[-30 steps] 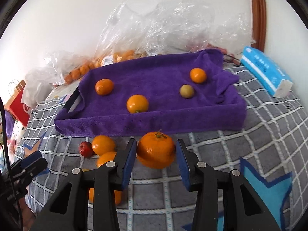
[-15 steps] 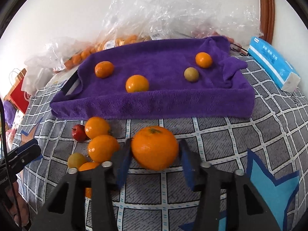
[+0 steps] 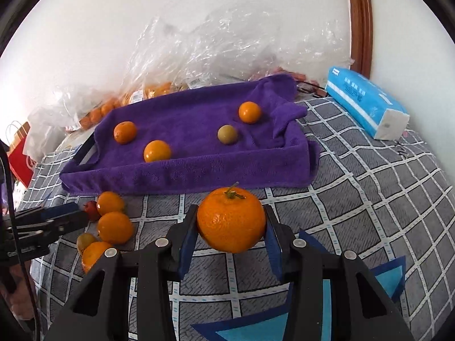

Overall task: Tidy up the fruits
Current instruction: 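Grasp a large stemmed orange with the right tool while the left tool grasps a red apple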

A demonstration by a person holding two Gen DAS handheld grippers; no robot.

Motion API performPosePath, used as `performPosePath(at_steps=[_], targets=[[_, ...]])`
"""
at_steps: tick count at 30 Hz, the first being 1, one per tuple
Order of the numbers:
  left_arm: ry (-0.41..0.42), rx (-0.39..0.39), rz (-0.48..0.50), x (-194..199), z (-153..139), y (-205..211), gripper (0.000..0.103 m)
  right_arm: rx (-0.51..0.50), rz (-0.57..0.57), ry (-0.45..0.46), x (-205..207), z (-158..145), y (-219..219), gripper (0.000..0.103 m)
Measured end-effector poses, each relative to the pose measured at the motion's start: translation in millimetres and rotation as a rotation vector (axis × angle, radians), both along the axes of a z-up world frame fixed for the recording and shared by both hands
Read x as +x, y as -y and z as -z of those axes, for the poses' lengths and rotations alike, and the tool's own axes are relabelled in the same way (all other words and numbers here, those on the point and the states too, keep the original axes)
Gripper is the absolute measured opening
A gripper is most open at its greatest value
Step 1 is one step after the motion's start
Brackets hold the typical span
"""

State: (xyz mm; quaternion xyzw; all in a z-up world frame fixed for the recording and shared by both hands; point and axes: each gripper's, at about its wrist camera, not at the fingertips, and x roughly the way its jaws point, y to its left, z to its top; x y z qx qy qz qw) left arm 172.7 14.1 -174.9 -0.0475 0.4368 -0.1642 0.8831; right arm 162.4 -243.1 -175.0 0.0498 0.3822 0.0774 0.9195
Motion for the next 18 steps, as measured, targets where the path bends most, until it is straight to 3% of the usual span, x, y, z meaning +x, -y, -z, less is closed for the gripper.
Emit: performPosePath(at_steps=[6,8,13,18], targets=[[0.034,0.001,0.042,2,3,6,0.038,-0.031,-0.025,-0.003,1,0,-9,0.043],[0.039,0.004,0.061,1,3,8,0.023,-0.016,-0.02,-0.001,0,0,-6,0.043],[0.065,-0.043,0.068,-4,-1,4,0.023,0.017,-0.017,0.009,-1,-2,-3,0.043],[0.127,-0.089,0.009,-7,-9,-5,0.023,0.025,-0.017,0.018,-2,-3,-2,0.043]])
